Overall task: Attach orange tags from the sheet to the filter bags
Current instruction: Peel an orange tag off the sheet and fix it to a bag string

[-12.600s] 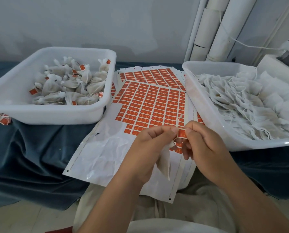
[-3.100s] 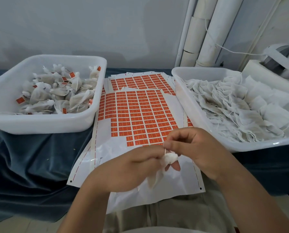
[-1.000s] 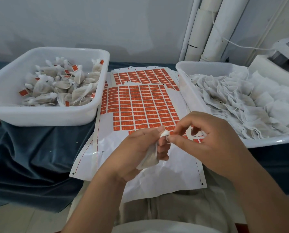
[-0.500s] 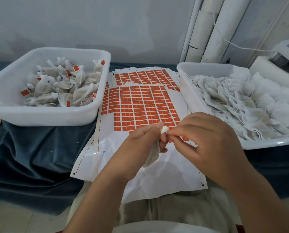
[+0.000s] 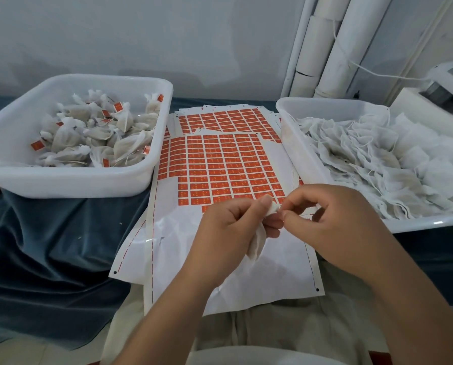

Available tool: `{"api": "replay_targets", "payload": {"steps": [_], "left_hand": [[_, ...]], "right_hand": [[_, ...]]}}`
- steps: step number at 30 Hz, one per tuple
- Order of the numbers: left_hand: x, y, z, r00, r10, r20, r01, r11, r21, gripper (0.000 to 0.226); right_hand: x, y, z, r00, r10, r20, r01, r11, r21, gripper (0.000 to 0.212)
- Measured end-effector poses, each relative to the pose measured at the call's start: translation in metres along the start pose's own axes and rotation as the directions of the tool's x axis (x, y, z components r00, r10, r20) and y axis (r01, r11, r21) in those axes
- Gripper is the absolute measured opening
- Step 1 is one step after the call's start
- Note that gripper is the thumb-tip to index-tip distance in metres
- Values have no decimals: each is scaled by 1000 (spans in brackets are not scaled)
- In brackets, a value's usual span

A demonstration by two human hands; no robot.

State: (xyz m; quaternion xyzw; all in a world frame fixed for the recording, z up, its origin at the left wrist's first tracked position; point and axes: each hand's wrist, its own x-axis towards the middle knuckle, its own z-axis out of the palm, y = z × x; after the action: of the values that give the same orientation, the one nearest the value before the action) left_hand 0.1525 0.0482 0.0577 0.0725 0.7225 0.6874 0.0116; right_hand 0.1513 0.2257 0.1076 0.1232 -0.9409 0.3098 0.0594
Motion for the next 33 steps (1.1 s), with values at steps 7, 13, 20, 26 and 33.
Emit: {"api": "replay_targets", "payload": {"steps": [7,13,20,26,33], "left_hand": [[1,2,-1,981,72,-180,-68,997,31,30],[-1,10,-5,995,-81,-50,78,995,-55,21],[-2,12,-9,1000,13,16,-14,999,30,19],[1,9,-7,985,40,-165,-47,998,-40,37],[-3,10,-2,999,-29,-41,21,983,-181,38]], "right_hand": [[0,3,1,997,-53,55,50,997,63,8],[10,18,-5,930,9,367,-235,784,575,24],[16,26,4,938,54,342,-290,664,690,19],[15,32,4,906,-53,420,-251,733,632,18],[21,23,23,902,-180,392,-367,159,917,8]]}}
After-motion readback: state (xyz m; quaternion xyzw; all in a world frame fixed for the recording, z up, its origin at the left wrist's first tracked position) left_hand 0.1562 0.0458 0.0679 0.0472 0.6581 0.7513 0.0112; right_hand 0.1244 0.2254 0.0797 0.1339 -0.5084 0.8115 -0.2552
